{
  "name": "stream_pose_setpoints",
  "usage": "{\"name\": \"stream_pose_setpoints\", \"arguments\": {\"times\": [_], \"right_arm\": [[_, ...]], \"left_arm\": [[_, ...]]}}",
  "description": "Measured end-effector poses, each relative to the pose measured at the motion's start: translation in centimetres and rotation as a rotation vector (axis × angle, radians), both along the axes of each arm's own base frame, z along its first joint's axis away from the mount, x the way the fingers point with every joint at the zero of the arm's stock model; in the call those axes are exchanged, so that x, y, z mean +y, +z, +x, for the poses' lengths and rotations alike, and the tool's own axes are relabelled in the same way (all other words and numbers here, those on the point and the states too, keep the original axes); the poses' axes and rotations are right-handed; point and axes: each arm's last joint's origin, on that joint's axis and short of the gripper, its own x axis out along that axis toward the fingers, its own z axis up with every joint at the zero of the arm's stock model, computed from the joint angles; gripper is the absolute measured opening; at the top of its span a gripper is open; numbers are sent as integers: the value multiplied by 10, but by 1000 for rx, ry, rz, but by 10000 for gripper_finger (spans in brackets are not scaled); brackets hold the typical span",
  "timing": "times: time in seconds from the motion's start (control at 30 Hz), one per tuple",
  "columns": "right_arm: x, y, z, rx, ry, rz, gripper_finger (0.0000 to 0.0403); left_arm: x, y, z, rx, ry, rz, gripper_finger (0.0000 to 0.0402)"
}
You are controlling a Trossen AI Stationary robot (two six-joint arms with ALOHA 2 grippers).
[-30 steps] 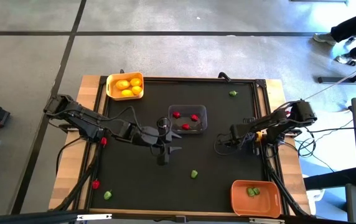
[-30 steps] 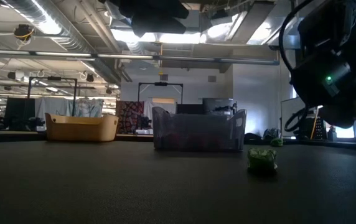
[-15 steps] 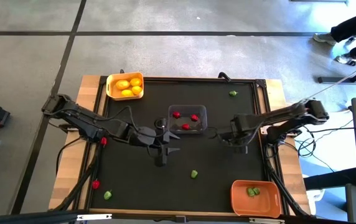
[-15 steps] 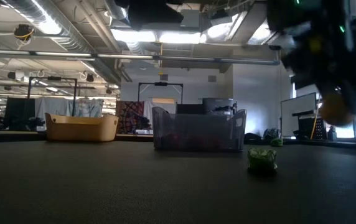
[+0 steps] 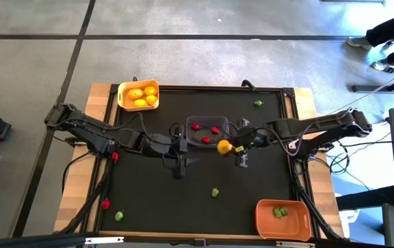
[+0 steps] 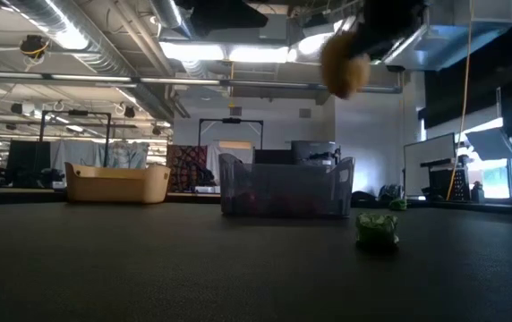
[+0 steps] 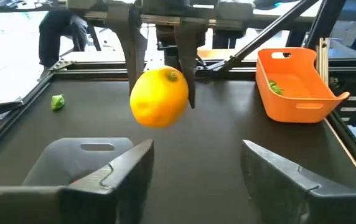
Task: Sort produce into baskets
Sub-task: Put the yellow lemon into the yellow bin
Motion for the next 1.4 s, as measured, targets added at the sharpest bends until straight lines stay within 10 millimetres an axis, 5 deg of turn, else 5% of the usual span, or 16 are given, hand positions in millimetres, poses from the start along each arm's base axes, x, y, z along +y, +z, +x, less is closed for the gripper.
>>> {"name": "stream_pose_setpoints", "arguments": {"times": [0.27,0.67,1.4], "right_arm": [[3,12,21,-228,27,12,152],[9,8,41,-320,90,79,152],[12,3,51,-344,129,116,175]], "left_arm": [[3,-5,5,7,11,5,306],[5,-5,9,-19,4,44,312],[4,-5,9,-19,-11,35,202]]}}
